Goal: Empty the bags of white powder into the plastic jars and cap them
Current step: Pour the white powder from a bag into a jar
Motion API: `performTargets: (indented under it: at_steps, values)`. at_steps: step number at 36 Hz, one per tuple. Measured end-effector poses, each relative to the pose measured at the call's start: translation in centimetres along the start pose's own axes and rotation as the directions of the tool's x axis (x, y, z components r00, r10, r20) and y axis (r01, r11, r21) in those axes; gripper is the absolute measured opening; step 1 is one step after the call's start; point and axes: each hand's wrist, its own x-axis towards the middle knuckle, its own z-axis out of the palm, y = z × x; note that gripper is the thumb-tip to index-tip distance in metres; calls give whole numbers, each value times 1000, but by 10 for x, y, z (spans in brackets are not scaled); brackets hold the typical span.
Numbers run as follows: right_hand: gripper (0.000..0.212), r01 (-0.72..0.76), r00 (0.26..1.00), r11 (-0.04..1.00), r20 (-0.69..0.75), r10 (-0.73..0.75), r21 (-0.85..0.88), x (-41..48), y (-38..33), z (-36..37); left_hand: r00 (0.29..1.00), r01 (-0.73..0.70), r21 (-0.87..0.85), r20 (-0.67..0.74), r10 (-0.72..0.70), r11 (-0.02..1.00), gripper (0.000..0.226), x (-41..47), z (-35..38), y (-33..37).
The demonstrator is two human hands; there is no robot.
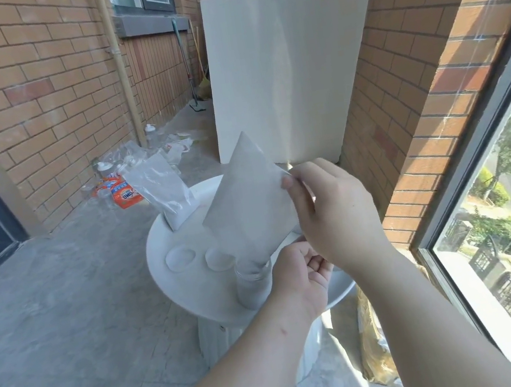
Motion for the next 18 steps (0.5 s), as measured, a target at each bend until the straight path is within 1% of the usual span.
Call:
performTargets:
  at_steps: [2, 3, 5, 6, 8, 9, 10, 13, 15, 18]
  values:
    - [23, -30, 999, 999, 23, 29, 34, 1, -1, 0, 1000, -5, -4, 15, 5, 1000, 63, 1, 0, -1]
    - [22, -28, 999, 999, 21, 27, 35, 1, -1, 1, 1000, -10, -3, 25, 10, 1000, 63, 1, 0, -2]
    - [23, -13, 1000, 1000, -19, 13, 6, 1, -1, 2, 999, -21, -6, 29, 21, 1000, 61, 2, -2, -3]
    - [24, -17, 1000, 1000, -3, 17, 10, 1, -1, 2, 1000, -20, -13, 21, 20, 1000, 60, 4, -3, -4]
    - [26, -7, 1000, 1000, 29, 6, 22, 0, 0, 4, 1000, -6, -21, 16, 6, 1000, 47, 6, -5, -5]
    - [25, 2, 1000, 1000, 13, -2, 15, -1, 0, 4, 1000, -2, -19, 9, 2, 1000, 43, 5, -4, -4]
    - [25, 0, 1000, 1000, -3, 0, 10, -1, 0, 4, 1000, -2, -15, -2, 2, 1000, 45, 6, -4, -4]
    - [24, 7, 1000, 1000, -17, -7, 19, 1, -2, 2, 1000, -7, -13, 19, 7, 1000, 63, 5, -3, -4]
    - [24, 21, 998, 1000, -55, -21, 13, 2, -1, 1, 999, -22, 11, 25, 22, 1000, 67, 4, -2, -4]
    - [24, 3, 1000, 1000, -18, -2, 20, 1, 0, 2, 1000, -25, 28, 18, 25, 999, 69, 1, -1, -3]
